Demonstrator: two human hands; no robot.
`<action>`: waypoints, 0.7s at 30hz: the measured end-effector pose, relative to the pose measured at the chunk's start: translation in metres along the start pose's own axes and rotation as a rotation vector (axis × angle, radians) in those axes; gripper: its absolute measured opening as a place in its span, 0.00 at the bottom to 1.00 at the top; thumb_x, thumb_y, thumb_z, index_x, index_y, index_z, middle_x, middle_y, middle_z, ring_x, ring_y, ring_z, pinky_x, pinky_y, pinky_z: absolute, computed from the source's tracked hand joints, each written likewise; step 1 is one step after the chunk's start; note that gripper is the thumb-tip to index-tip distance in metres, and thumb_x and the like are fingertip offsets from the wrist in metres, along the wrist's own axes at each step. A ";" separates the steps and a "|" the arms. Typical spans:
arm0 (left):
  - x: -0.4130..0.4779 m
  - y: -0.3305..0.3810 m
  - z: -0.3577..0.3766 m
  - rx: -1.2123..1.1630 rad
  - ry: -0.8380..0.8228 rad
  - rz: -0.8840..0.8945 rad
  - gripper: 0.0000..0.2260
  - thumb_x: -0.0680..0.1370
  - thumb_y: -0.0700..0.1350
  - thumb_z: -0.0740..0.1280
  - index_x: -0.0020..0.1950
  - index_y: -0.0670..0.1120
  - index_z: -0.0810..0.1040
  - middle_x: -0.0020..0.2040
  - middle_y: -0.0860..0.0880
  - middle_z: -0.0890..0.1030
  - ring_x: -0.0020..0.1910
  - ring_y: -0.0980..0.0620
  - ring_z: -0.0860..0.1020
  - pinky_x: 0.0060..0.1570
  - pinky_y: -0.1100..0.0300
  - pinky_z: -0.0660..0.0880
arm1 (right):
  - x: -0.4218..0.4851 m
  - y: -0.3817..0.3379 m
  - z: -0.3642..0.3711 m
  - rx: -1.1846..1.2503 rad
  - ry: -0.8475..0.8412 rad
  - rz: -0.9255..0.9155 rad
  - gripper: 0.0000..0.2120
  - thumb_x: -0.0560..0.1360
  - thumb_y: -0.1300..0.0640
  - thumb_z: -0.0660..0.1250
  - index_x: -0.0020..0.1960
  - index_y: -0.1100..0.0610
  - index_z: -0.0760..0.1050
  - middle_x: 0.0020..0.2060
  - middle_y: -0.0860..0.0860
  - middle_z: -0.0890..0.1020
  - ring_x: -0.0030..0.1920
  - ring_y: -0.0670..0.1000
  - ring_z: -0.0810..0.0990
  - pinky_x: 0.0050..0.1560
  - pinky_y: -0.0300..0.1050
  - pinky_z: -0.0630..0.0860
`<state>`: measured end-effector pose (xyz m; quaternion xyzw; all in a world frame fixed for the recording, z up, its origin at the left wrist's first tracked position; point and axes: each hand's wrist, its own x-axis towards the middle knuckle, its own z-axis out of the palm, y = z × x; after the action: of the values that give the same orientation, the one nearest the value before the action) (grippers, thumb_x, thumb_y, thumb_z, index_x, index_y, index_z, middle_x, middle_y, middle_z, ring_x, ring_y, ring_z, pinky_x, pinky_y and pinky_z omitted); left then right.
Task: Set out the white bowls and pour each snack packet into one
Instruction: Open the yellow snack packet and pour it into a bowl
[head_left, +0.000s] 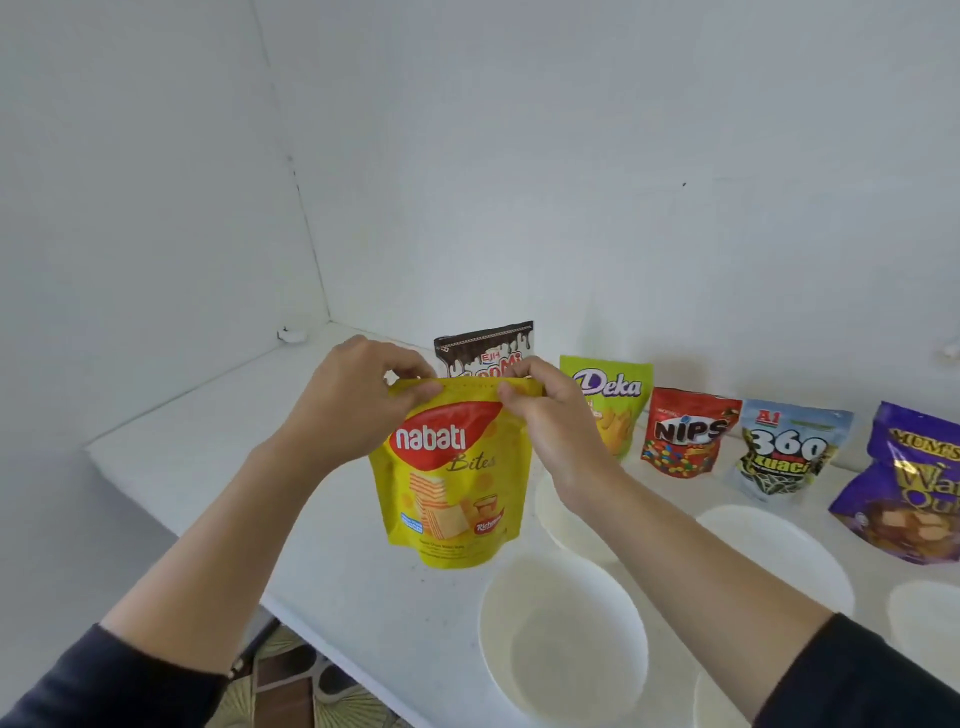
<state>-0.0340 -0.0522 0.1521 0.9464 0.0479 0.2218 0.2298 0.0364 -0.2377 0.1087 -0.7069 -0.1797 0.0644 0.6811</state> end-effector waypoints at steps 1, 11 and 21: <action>0.002 -0.014 0.001 0.009 -0.013 0.001 0.06 0.79 0.51 0.72 0.50 0.52 0.86 0.42 0.60 0.80 0.51 0.52 0.74 0.54 0.49 0.77 | 0.005 0.005 0.009 -0.006 -0.005 0.009 0.10 0.79 0.60 0.66 0.41 0.49 0.75 0.40 0.49 0.79 0.42 0.50 0.77 0.43 0.44 0.71; 0.005 -0.099 0.044 -0.016 -0.217 -0.058 0.03 0.79 0.47 0.70 0.47 0.52 0.84 0.39 0.59 0.80 0.39 0.58 0.71 0.48 0.55 0.69 | 0.042 0.065 0.053 -0.153 -0.076 0.116 0.07 0.79 0.61 0.67 0.44 0.52 0.77 0.52 0.53 0.80 0.52 0.51 0.76 0.49 0.46 0.71; 0.031 -0.114 0.062 -0.238 -0.385 -0.133 0.07 0.77 0.43 0.74 0.40 0.53 0.83 0.29 0.55 0.78 0.29 0.58 0.74 0.35 0.61 0.71 | 0.069 0.083 0.049 -0.414 0.017 0.005 0.02 0.75 0.60 0.70 0.45 0.56 0.82 0.48 0.50 0.82 0.50 0.49 0.77 0.48 0.43 0.73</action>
<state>0.0230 0.0293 0.0632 0.9323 0.0387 0.0255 0.3586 0.0977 -0.1686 0.0339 -0.8327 -0.1814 0.0219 0.5227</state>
